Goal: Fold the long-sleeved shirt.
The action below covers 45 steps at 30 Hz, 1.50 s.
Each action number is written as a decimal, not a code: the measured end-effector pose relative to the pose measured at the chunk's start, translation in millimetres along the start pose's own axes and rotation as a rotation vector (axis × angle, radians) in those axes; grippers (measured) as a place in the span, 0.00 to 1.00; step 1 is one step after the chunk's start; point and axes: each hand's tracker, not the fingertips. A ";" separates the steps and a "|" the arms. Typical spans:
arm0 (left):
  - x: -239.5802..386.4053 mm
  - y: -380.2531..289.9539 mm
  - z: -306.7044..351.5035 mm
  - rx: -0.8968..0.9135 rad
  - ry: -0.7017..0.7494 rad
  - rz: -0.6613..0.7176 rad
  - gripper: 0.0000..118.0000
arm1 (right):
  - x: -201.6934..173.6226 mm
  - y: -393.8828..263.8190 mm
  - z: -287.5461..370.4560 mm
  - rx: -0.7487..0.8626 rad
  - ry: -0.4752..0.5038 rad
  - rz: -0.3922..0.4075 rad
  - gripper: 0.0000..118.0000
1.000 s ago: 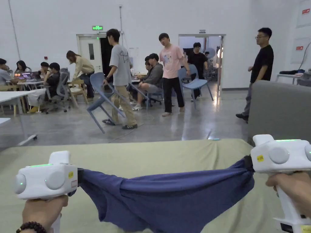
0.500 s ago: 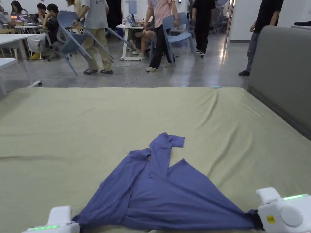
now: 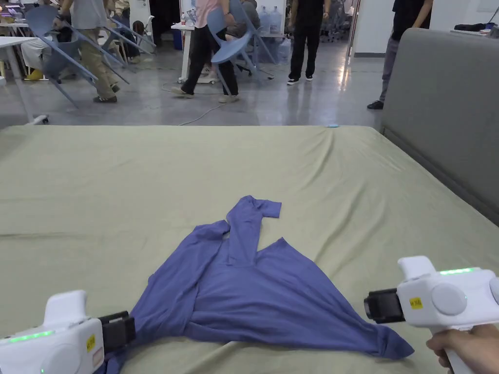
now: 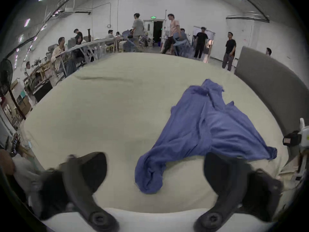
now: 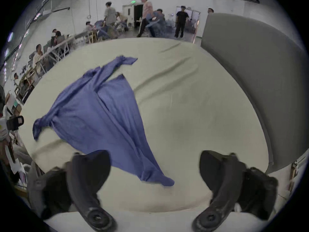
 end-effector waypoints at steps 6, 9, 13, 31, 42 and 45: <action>26.9 5.1 17.8 0.044 -0.132 -0.047 0.00 | -3.8 2.3 2.1 -0.033 0.032 0.018 0.00; 33.4 5.3 17.9 0.049 -0.127 -0.053 0.00 | -9.3 -1.9 -0.6 -0.039 0.004 0.034 0.00; 34.3 4.6 16.8 0.035 -0.138 -0.054 0.00 | -2.7 -6.5 -8.6 -0.099 -0.010 0.023 0.79; 105.2 89.4 -69.3 -0.019 -0.288 -0.207 0.00 | -19.5 -30.5 -76.5 -0.230 -0.012 0.087 0.00; 203.3 121.9 -180.9 -0.157 -0.406 -0.345 0.98 | -9.8 -32.6 -85.7 -0.229 0.026 0.028 0.00; 231.3 119.8 -227.8 -0.219 -0.391 -0.386 0.92 | -6.5 -32.7 -87.3 -0.229 0.033 0.015 0.00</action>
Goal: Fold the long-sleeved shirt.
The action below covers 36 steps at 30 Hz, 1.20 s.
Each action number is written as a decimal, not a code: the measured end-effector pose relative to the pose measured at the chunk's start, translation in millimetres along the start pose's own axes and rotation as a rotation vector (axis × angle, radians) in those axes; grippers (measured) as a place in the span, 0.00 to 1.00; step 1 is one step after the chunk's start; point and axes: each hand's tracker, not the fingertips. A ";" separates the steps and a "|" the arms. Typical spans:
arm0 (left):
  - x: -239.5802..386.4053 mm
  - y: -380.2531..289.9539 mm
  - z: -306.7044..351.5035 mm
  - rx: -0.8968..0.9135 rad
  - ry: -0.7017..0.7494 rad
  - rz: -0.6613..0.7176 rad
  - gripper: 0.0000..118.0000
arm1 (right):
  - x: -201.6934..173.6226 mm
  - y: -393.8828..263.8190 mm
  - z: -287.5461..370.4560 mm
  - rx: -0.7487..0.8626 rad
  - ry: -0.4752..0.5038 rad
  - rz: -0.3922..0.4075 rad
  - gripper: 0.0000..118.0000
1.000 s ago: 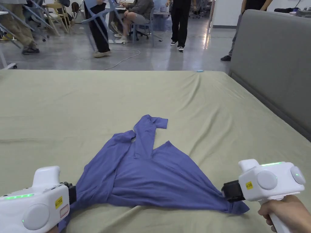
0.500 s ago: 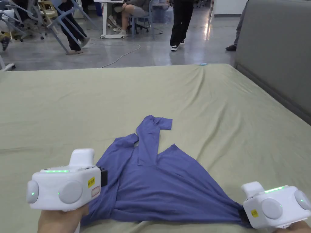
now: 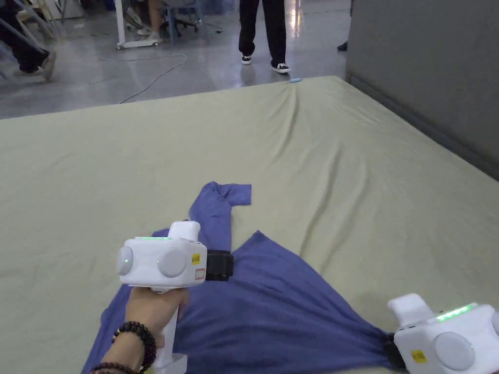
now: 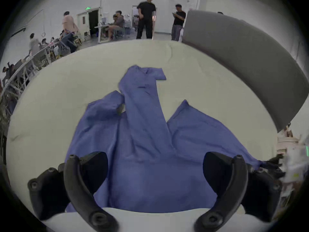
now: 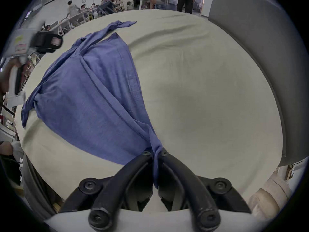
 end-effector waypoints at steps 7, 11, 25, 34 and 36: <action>-6.2 23.9 -59.9 -0.061 0.075 0.180 0.42 | 5.6 0.0 -1.3 0.006 0.024 -0.028 0.00; -7.3 22.1 -61.5 -0.060 0.112 0.143 0.00 | 4.5 0.5 -1.5 0.006 0.020 -0.019 0.00; -24.4 103.6 120.7 0.308 0.104 0.114 0.00 | 27.7 94.0 96.7 0.293 0.092 -0.047 0.00; -50.4 240.4 330.7 0.676 0.152 0.161 0.00 | 19.3 312.9 265.9 0.657 -0.016 0.055 0.00; -53.4 269.2 366.6 0.739 0.207 0.152 0.00 | 17.4 354.9 306.2 0.724 -0.001 0.038 0.00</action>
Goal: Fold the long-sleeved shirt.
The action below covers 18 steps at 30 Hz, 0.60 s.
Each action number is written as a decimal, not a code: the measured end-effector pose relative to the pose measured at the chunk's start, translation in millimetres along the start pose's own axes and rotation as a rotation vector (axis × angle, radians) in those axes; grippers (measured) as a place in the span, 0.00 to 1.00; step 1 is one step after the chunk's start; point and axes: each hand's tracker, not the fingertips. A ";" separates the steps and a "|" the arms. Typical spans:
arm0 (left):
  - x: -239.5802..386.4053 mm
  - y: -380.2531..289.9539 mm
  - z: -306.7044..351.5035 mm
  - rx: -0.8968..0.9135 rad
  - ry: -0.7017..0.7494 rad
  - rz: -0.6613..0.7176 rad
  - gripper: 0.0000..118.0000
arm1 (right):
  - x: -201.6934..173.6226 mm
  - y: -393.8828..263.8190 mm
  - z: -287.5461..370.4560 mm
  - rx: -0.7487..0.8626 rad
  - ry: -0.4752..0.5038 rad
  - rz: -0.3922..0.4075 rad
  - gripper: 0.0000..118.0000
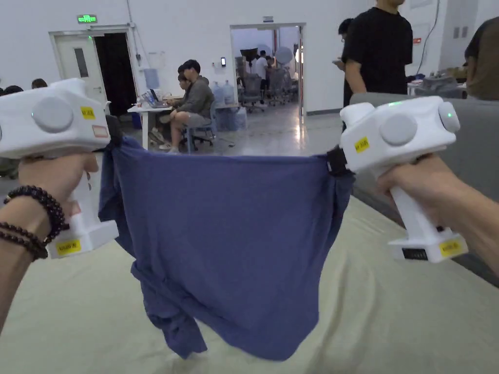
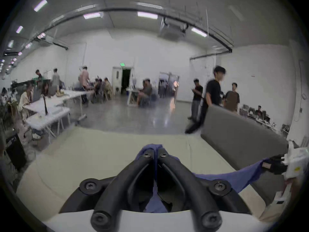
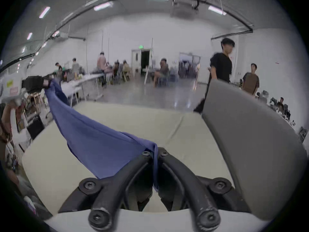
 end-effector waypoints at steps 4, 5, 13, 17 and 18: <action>-6.2 68.6 7.1 0.115 0.038 0.020 0.00 | 2.5 95.7 8.0 0.130 -0.035 -0.063 0.00; -6.3 79.8 8.0 0.135 0.038 0.012 0.00 | 2.7 116.4 10.5 0.140 -0.044 -0.075 0.00; -0.8 116.6 14.8 0.200 0.086 -0.010 0.00 | -13.9 177.1 24.8 0.217 -0.119 -0.089 0.00; -7.6 111.0 9.4 0.193 0.106 -0.028 0.00 | -17.8 169.5 18.0 0.219 -0.112 -0.085 0.00; -11.0 106.4 7.8 0.190 0.103 -0.020 0.00 | -18.6 164.4 14.7 0.210 -0.107 -0.088 0.00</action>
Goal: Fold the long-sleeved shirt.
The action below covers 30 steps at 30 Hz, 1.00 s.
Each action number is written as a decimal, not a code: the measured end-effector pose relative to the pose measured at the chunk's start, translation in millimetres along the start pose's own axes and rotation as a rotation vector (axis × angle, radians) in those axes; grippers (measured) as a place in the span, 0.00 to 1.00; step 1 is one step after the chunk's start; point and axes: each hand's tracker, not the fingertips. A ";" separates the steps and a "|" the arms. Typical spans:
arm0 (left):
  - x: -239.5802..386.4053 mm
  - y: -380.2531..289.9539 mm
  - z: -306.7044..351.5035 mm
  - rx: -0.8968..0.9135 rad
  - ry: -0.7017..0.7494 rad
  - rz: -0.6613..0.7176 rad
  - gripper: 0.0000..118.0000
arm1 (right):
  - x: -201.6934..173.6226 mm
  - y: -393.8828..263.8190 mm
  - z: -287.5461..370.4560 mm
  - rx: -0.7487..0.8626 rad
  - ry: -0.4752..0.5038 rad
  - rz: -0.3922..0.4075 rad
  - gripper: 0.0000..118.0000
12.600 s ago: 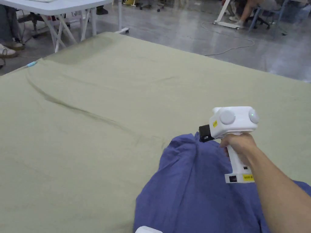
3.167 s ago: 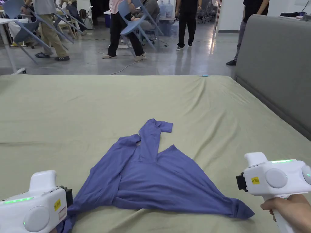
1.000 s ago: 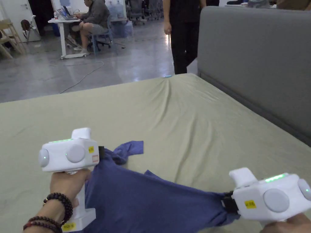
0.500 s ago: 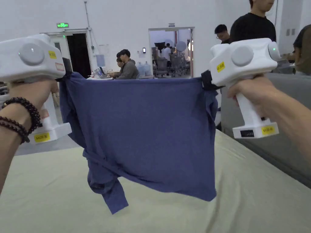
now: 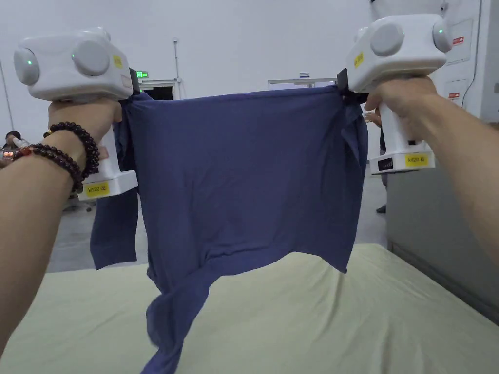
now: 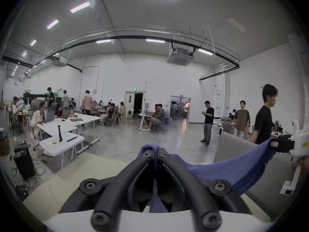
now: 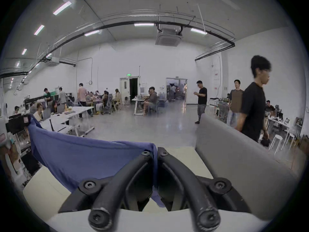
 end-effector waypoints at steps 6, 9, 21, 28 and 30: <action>-9.9 -60.0 -7.9 -0.083 0.003 -0.053 0.00 | -2.2 -71.5 -33.4 -0.104 0.042 -0.009 0.00; -13.7 -120.9 -14.6 -0.164 0.031 -0.093 0.00 | -6.5 -137.0 -56.0 -0.193 0.045 -0.032 0.00; -41.2 -284.7 19.0 -0.420 0.035 0.010 0.00 | -6.6 -300.4 -68.8 -0.420 0.083 -0.069 0.00; -42.3 -313.1 122.2 -0.337 0.060 -0.018 0.00 | -3.3 -353.8 25.3 -0.414 0.136 -0.038 0.00; -38.0 -337.1 166.3 -0.339 0.078 -0.076 0.00 | -1.7 -384.0 58.8 -0.435 0.161 -0.027 0.00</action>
